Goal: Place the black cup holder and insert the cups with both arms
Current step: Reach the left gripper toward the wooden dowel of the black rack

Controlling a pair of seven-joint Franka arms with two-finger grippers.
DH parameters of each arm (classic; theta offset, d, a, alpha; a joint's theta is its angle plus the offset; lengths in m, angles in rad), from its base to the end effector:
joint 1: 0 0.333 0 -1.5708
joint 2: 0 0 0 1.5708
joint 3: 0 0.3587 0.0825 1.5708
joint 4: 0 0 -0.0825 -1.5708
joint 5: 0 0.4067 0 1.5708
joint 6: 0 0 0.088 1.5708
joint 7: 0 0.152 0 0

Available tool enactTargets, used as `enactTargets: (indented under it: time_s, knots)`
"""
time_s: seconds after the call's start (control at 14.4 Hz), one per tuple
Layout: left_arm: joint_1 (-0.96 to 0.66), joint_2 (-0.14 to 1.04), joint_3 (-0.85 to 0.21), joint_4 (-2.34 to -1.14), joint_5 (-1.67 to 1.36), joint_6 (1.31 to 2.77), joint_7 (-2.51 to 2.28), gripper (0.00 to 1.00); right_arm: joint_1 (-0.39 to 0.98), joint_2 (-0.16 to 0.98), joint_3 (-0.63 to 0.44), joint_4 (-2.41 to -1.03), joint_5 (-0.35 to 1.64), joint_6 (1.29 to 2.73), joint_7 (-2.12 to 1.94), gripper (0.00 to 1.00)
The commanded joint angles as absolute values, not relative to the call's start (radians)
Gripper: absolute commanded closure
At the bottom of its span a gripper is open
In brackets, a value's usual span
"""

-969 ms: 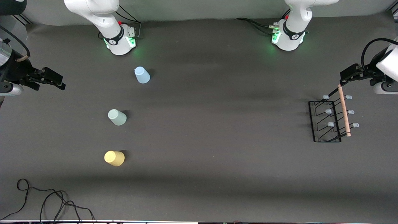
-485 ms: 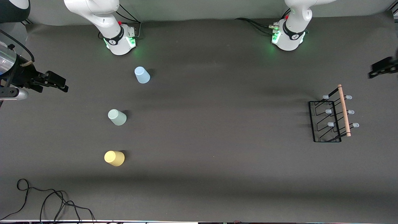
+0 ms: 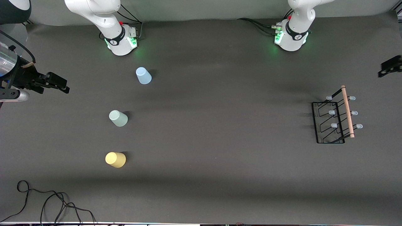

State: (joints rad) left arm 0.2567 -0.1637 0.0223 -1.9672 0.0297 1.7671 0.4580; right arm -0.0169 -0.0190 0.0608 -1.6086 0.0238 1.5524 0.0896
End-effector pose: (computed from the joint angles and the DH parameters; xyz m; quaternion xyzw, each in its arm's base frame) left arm 0.4988 0.1476 0.5318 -0.9954 0.0927 0.0216 0.0053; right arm 0.5654 0.0288 0.6129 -0.9995 0.0229 0.0193 0.0101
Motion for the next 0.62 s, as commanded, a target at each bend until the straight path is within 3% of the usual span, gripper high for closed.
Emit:
enactTargets:
  time_s: [0.0, 0.28, 0.55]
  knots:
    - [0.247, -0.213, 0.025, -2.149, 0.031, 1.948, 0.451, 0.00, -0.005, -0.008, 0.055, -1.606, 0.011, 1.559, 0.103, 0.00]
    - [0.245, -0.138, 0.023, -2.285, 0.031, 2.193, 0.453, 0.00, -0.005, -0.006, 0.055, -1.606, 0.002, 1.563, 0.103, 0.00]
    - [0.209, -0.043, 0.023, -2.284, 0.029, 2.244, 0.451, 0.00, -0.005, -0.011, 0.055, -1.617, -0.002, 1.565, 0.103, 0.00]
